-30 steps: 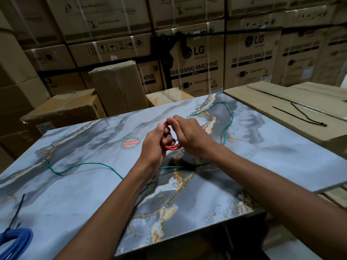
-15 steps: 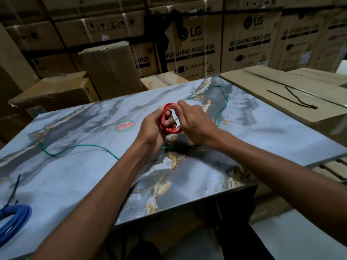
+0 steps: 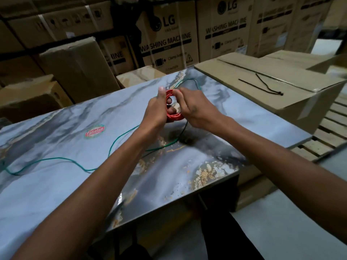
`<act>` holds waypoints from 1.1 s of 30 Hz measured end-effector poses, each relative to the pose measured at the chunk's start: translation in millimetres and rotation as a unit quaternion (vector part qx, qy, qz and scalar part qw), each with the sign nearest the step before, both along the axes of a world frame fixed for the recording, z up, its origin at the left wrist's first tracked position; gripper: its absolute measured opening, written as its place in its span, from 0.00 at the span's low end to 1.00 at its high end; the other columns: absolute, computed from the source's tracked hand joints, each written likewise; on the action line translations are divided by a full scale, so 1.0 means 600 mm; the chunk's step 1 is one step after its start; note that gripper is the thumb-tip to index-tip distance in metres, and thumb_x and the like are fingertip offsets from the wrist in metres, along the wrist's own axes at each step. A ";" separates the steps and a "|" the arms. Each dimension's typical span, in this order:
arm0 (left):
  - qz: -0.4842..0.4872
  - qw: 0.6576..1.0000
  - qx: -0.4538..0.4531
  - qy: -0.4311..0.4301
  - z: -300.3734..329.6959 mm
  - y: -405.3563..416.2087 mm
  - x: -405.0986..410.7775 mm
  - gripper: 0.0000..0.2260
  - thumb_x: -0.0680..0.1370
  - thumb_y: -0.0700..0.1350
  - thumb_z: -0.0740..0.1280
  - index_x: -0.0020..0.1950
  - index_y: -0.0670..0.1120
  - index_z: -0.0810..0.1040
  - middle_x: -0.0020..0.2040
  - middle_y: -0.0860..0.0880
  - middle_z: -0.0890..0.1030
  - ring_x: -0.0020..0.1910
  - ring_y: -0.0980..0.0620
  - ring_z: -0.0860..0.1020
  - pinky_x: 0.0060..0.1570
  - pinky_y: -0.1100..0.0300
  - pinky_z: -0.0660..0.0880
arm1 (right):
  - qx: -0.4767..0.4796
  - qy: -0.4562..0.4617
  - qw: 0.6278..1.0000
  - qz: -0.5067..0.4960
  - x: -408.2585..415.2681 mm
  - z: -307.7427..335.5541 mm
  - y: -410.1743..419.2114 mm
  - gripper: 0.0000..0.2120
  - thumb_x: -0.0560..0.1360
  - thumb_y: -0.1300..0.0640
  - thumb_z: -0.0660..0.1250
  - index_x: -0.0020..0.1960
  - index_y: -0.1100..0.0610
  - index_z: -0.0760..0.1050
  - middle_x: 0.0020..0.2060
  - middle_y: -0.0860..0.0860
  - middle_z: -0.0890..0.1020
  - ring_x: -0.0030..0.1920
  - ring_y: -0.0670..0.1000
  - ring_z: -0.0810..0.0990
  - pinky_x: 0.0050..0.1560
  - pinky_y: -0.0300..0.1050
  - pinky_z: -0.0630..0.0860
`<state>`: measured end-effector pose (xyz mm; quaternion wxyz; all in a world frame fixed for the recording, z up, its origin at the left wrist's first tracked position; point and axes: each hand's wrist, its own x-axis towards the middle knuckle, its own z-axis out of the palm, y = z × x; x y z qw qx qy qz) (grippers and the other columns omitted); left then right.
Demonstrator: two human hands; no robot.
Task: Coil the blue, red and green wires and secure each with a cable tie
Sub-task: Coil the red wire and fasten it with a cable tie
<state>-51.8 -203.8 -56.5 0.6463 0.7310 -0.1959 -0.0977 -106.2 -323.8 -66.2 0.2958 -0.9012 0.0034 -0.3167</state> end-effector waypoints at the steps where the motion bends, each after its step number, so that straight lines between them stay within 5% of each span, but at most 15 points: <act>1: 0.014 0.999 0.007 -0.029 -0.001 -0.017 -0.003 0.22 0.86 0.56 0.51 0.40 0.47 0.73 0.25 0.56 0.73 0.25 0.58 0.71 0.39 0.58 0.74 | 0.001 0.008 1.000 -0.010 -0.004 0.001 -0.010 0.17 0.87 0.54 0.54 0.55 0.61 0.78 0.43 0.61 0.83 0.42 0.60 0.79 0.38 0.46 0.60; 4: 0.032 0.994 0.041 -0.099 -0.003 -0.065 -0.020 0.21 0.87 0.52 0.50 0.38 0.50 0.73 0.33 0.52 0.75 0.32 0.55 0.73 0.33 0.65 0.72 | -0.009 0.040 0.999 -0.030 -0.024 0.007 -0.037 0.17 0.87 0.56 0.52 0.54 0.61 0.77 0.46 0.60 0.82 0.41 0.56 0.75 0.40 0.45 0.62; 8: 0.007 0.998 0.021 -0.054 -0.016 -0.122 -0.022 0.18 0.85 0.55 0.53 0.42 0.50 0.75 0.38 0.50 0.76 0.40 0.47 0.77 0.51 0.43 0.80 | 0.031 0.077 0.995 -0.058 -0.043 0.005 -0.091 0.21 0.88 0.51 0.51 0.54 0.60 0.80 0.50 0.61 0.84 0.51 0.60 0.80 0.49 0.49 0.70; 11: -0.020 0.997 0.033 -0.070 -0.023 -0.151 -0.022 0.19 0.86 0.54 0.53 0.40 0.48 0.74 0.31 0.53 0.72 0.30 0.54 0.71 0.37 0.56 0.70 | 0.053 0.126 0.987 -0.088 -0.055 0.012 -0.129 0.30 0.87 0.43 0.49 0.49 0.61 0.82 0.45 0.60 0.84 0.49 0.59 0.81 0.48 0.48 0.71; 15: -0.058 0.994 0.023 -0.091 -0.037 -0.173 -0.016 0.18 0.86 0.53 0.53 0.39 0.49 0.68 0.30 0.53 0.67 0.27 0.56 0.63 0.29 0.59 0.58 | 0.109 0.083 0.976 -0.167 -0.068 0.014 -0.196 0.34 0.85 0.38 0.48 0.45 0.62 0.82 0.41 0.62 0.84 0.45 0.63 0.82 0.49 0.56 0.77; 18: -0.078 0.994 -0.005 -0.078 -0.047 -0.175 -0.003 0.19 0.86 0.52 0.52 0.36 0.51 0.65 0.29 0.54 0.65 0.28 0.55 0.59 0.31 0.55 0.53 | 0.045 0.086 0.958 -0.271 -0.072 -0.001 -0.258 0.24 0.84 0.46 0.57 0.43 0.63 0.79 0.39 0.61 0.80 0.46 0.64 0.79 0.44 0.50 0.71; 21: -0.073 0.995 -0.009 -0.072 -0.052 -0.172 0.000 0.20 0.87 0.52 0.51 0.36 0.49 0.65 0.25 0.56 0.64 0.26 0.55 0.57 0.29 0.57 0.53 | -0.035 0.143 0.927 -0.344 -0.084 -0.010 -0.302 0.12 0.78 0.56 0.62 0.53 0.61 0.82 0.51 0.62 0.82 0.57 0.66 0.77 0.53 0.51 0.74; 25: -0.068 0.996 -0.015 -0.049 -0.059 -0.175 0.000 0.20 0.87 0.53 0.51 0.37 0.48 0.65 0.24 0.56 0.64 0.24 0.56 0.58 0.25 0.60 0.53 | -0.054 0.195 0.908 -0.367 -0.091 -0.016 -0.311 0.10 0.77 0.63 0.64 0.57 0.63 0.79 0.56 0.65 0.79 0.64 0.66 0.71 0.56 0.53 0.73; 30: -0.086 0.995 -0.019 -0.048 -0.064 -0.180 -0.002 0.21 0.87 0.53 0.51 0.37 0.47 0.65 0.24 0.55 0.64 0.22 0.57 0.59 0.24 0.63 0.57 | -0.066 0.192 0.905 -0.375 -0.084 -0.015 -0.311 0.13 0.76 0.67 0.64 0.59 0.63 0.80 0.55 0.65 0.80 0.60 0.66 0.76 0.48 0.47 0.69; 33: -0.087 0.994 -0.015 -0.057 -0.064 -0.180 0.000 0.21 0.87 0.53 0.51 0.37 0.47 0.65 0.24 0.54 0.63 0.23 0.57 0.58 0.24 0.63 0.56 | -0.068 0.196 0.900 -0.384 -0.086 -0.012 -0.309 0.13 0.76 0.67 0.65 0.59 0.63 0.79 0.56 0.65 0.80 0.59 0.66 0.77 0.51 0.50 0.73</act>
